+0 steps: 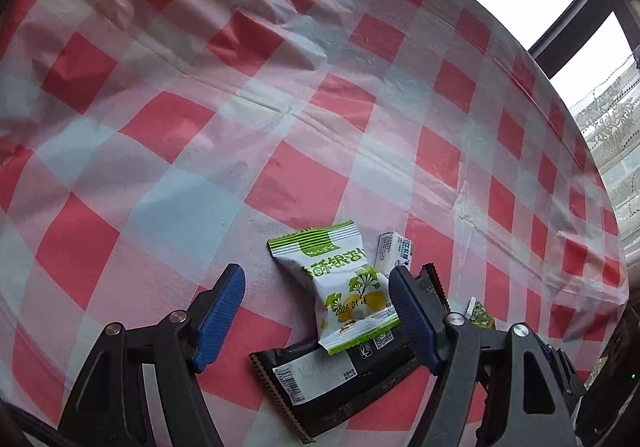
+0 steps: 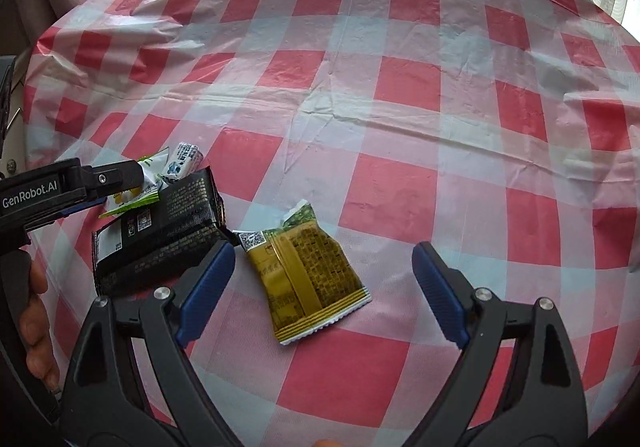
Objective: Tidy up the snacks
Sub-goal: 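Grasp the yellow-green packet with left tool while right tool grasps gold packet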
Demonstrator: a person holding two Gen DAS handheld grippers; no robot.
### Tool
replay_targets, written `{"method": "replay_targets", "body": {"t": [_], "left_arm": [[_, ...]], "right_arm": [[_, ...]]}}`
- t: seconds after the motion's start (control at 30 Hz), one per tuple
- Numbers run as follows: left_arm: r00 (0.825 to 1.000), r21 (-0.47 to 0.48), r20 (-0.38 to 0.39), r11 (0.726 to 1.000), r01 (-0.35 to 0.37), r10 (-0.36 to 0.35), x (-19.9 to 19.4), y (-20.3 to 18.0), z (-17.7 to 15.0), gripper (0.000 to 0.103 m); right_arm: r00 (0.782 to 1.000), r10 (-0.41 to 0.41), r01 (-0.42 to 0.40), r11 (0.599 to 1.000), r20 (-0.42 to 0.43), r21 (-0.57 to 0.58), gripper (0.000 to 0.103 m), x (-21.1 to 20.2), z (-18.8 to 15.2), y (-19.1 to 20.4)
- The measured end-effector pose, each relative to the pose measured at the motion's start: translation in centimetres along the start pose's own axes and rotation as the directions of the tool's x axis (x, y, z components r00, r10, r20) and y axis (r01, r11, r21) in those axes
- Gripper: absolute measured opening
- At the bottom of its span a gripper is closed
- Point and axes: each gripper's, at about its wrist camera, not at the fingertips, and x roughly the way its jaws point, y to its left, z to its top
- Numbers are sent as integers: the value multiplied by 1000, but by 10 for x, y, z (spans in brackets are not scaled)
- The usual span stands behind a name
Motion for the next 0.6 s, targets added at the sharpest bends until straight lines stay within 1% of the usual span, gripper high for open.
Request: {"method": "replay_targets", "body": {"t": [0.07,0.13,0.17,0.23,0.3,0.33,0.37,0.4,0.43,0.47,0.5,0.6], "left_arm": [[1000,26,-4,1000,-15,15,4,-3,-4,75],[999,62,11,997,-37,36,5,-8,-5,74],[999,78,15,996,-43,42,6,-10,-6,73],[999,114,27,993,-43,41,7,-15,-7,65],[999,135,37,990,-35,30,7,-17,-7,55],[999,140,37,990,-26,21,7,-18,-7,52],[999,141,38,990,-26,21,7,-17,-7,47],[999,139,38,990,-25,20,7,-17,-6,42],[999,134,38,991,-17,12,7,-16,-6,40],[999,131,38,991,-11,6,6,-15,-6,34],[999,129,36,992,-7,2,6,-14,-6,30],[999,120,38,993,4,-9,6,-12,-7,27]], "right_arm": [[1000,8,-8,1000,-11,12,91,4,-2,-2],[1000,5,-5,1000,-9,15,90,6,-3,-3],[1000,-4,4,1000,-5,8,87,7,-3,-2],[1000,-27,27,1000,1,-2,81,6,-3,-1],[999,-43,43,999,6,-5,73,6,-3,-1],[999,-51,51,999,9,-8,70,5,-3,-1],[998,-62,62,998,12,-10,64,5,-3,-1],[998,-67,67,998,16,-8,60,4,-3,-2],[998,-66,66,998,19,-3,54,3,-3,-3],[997,-70,70,998,21,1,48,3,-3,-4],[997,-70,70,998,23,5,47,2,-3,-5],[997,-72,72,997,29,6,46,2,-5,-4]]}}
